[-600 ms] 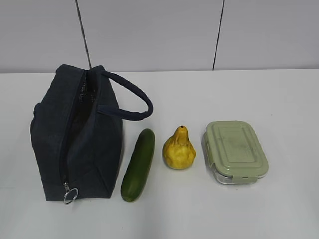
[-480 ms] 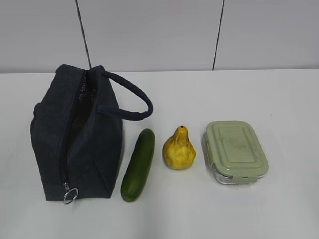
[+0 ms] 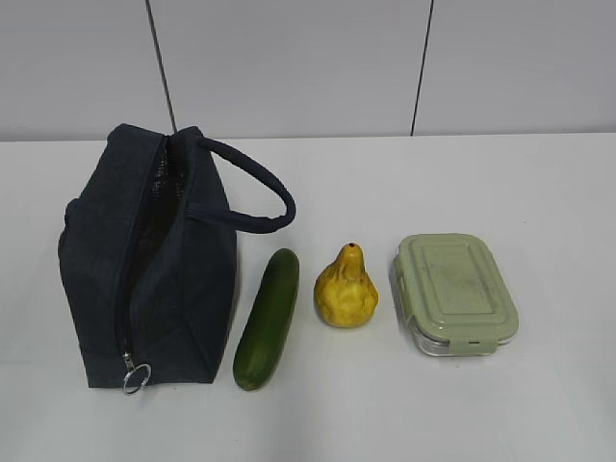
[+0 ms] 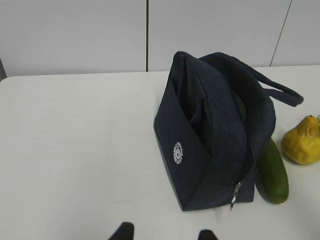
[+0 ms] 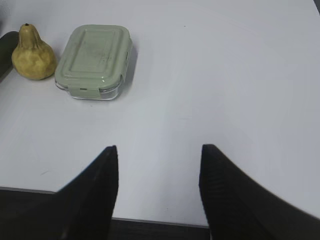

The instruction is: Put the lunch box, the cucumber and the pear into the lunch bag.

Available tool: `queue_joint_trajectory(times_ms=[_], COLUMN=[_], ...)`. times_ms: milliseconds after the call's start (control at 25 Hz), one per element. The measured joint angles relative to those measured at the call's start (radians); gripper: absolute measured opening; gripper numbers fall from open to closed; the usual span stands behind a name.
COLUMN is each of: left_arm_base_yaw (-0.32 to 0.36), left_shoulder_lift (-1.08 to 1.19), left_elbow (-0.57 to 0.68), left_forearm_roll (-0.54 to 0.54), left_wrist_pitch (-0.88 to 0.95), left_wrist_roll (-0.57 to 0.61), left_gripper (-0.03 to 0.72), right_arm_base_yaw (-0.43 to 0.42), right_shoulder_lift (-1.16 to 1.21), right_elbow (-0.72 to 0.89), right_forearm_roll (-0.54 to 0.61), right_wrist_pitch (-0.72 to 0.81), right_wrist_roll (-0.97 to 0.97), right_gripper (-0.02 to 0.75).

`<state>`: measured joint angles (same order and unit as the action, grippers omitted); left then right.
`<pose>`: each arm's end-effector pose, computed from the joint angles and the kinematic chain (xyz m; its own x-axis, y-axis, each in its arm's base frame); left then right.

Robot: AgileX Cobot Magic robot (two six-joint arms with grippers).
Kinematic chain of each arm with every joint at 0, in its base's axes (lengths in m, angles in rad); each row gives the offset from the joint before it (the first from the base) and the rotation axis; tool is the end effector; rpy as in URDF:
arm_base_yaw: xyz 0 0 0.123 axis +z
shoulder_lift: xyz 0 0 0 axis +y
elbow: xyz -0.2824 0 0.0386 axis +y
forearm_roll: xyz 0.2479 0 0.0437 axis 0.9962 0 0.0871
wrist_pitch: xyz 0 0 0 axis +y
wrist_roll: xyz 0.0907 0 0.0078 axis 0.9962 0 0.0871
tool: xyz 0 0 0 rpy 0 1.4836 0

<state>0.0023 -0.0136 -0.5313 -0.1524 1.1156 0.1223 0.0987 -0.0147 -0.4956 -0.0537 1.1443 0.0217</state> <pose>-0.0135 -0.0125 0.2820 -0.4536 0.0533 -0.8896 0.1438 0.9895 -0.0141 -0.0098 -0.0054 0.2693 -0.5169 -0.0517 -0.8545 -0.0571 0.9980 -0.0258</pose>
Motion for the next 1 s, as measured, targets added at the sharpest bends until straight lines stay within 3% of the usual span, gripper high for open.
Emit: queue_joint_trajectory(times_ms=[240, 520, 1000], left_arm_base_yaw=[0.0, 0.0, 0.0], left_shoulder_lift=[0.0, 0.0, 0.0], left_elbow=[0.0, 0.0, 0.0], left_forearm_roll=[0.0, 0.0, 0.0], left_wrist_pitch=[0.0, 0.0, 0.0], left_wrist_roll=[0.0, 0.0, 0.0], left_gripper=[0.241, 0.241, 0.241], right_arm_base_yaw=[0.0, 0.0, 0.0], right_shoulder_lift=[0.198, 0.43, 0.903], right_elbow=[-0.076, -0.175, -0.437], right_forearm_roll=[-0.053, -0.066, -0.076], right_wrist_pitch=[-0.045, -0.172, -0.22], right_wrist_roll=[-0.011, 0.003, 0.045], right_gripper=[0.417, 0.503, 0.51])
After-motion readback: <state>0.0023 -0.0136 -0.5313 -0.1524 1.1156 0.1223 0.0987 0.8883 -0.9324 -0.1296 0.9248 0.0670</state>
